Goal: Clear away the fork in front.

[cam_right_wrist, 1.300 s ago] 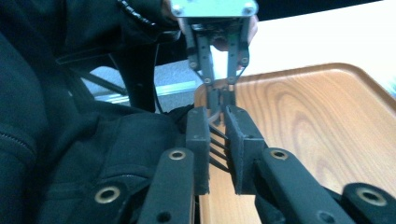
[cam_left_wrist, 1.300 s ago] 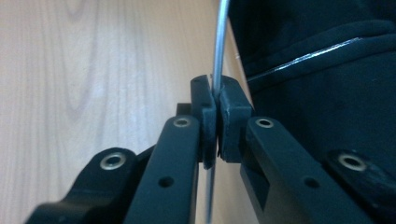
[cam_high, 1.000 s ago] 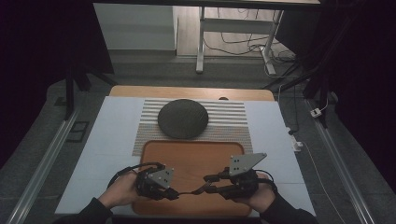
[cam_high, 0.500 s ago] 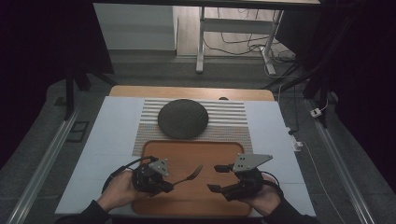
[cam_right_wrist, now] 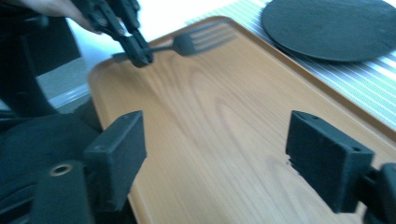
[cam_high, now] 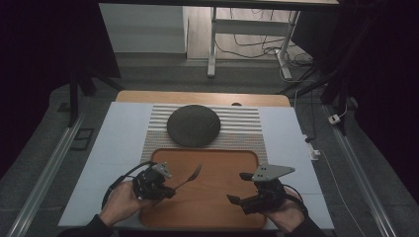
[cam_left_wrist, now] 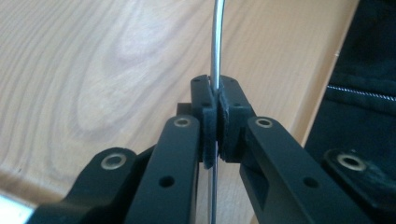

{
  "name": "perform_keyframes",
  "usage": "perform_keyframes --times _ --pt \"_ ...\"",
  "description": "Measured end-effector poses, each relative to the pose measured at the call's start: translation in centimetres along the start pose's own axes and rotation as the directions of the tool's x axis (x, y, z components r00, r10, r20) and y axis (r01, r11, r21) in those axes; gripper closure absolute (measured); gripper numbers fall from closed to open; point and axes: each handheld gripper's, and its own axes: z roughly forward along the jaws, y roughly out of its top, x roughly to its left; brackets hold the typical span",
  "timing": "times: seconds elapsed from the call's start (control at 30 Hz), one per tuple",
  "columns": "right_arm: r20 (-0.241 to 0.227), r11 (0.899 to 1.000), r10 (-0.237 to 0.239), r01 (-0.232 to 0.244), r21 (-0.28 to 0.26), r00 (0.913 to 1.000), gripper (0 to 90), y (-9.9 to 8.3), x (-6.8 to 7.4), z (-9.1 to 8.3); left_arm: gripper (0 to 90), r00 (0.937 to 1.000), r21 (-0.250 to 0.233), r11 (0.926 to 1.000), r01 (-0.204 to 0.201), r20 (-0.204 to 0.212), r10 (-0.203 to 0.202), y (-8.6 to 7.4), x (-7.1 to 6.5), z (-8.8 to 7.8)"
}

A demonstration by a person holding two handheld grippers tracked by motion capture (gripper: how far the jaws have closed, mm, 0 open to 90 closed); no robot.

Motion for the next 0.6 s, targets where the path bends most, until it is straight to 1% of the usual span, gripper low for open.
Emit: perform_keyframes --times 0.1,0.3,0.47,0.6 --pt "0.024 1.000 0.007 -0.007 0.002 0.9997 16.9 -0.3 -0.1 -0.3 85.8 0.9992 0.002 0.9993 0.036 -0.016 -0.036 -0.2 0.3 0.1" --pt "0.056 1.000 0.018 -0.018 -0.002 0.9983 11.6 -0.9 -0.1 -0.8 85.8 0.9947 0.004 0.9951 0.099 -0.028 -0.099 -0.3 0.8 0.2" --pt "0.081 1.000 0.029 -0.029 -0.002 0.9963 7.1 -1.4 -0.1 -1.1 85.8 0.9880 0.010 0.9887 0.149 -0.041 -0.149 -0.5 1.3 0.3" --pt "0.099 0.999 0.039 -0.038 -0.007 0.9943 5.0 -1.7 -0.2 -1.5 85.8 0.9799 0.012 0.9810 0.194 -0.052 -0.193 -0.6 1.7 0.4"
